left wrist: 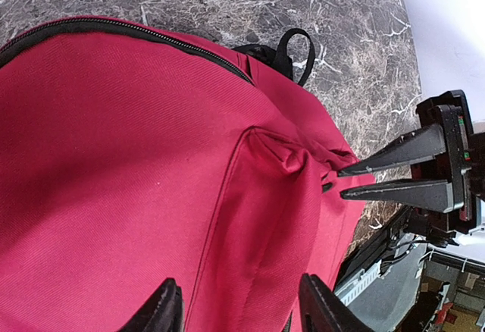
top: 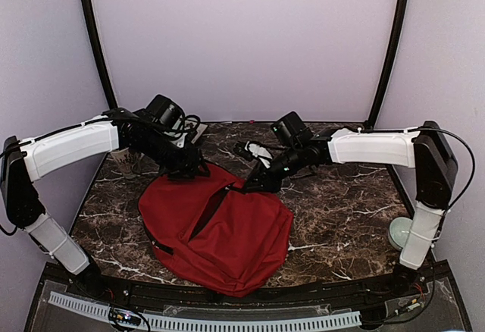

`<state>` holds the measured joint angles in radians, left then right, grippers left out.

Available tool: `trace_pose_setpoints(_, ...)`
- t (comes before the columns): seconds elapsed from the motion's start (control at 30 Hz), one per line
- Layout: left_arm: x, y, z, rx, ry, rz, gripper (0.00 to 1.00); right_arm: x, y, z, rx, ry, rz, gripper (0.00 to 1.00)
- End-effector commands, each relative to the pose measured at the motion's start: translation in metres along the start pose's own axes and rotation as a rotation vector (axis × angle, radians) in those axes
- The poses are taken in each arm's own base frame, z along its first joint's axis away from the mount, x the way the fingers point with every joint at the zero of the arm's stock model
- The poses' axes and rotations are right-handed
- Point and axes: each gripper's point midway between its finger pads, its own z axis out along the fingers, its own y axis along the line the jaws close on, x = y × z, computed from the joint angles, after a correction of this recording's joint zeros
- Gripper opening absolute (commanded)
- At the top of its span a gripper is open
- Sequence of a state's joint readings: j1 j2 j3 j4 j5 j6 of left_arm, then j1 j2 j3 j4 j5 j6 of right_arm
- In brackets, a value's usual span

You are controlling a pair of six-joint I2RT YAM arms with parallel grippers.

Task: Pack the student bag
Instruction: Grab the lower front pocket of the student bag.

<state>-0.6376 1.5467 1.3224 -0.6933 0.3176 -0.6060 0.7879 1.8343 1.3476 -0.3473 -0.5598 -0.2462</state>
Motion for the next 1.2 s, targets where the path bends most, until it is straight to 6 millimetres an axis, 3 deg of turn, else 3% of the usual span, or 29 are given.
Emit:
trace_pose_setpoints(0.0,0.002,0.000,-0.001,0.019,-0.002,-0.004,0.54,-0.002,0.008,-0.006,0.012,-0.003,0.003,0.10)
trace_pose_setpoints(0.2,0.005,0.000,-0.004,0.025,-0.004,-0.005,0.54,-0.007,0.018,0.001,0.007,-0.005,-0.014,0.06)
trace_pose_setpoints(0.37,0.008,0.001,-0.008,0.026,-0.008,-0.007,0.54,-0.012,0.007,0.006,0.062,0.000,0.002,0.29)
trace_pose_setpoints(0.43,0.011,0.002,-0.010,0.024,-0.007,-0.008,0.54,-0.011,0.000,0.009,0.091,0.012,0.006,0.33)
trace_pose_setpoints(0.63,0.018,0.005,-0.014,0.021,-0.006,-0.015,0.54,-0.011,-0.009,0.015,0.121,0.029,0.003,0.35)
trace_pose_setpoints(0.97,0.025,0.010,-0.020,0.019,-0.014,-0.031,0.54,-0.004,0.011,0.035,0.074,0.060,-0.025,0.36)
trace_pose_setpoints(1.07,0.027,0.011,-0.020,0.019,-0.015,-0.035,0.54,0.003,0.011,0.042,0.082,0.096,-0.008,0.28)
trace_pose_setpoints(1.17,0.028,0.011,-0.020,0.023,-0.017,-0.040,0.54,0.000,0.015,0.041,0.084,0.105,-0.012,0.06)
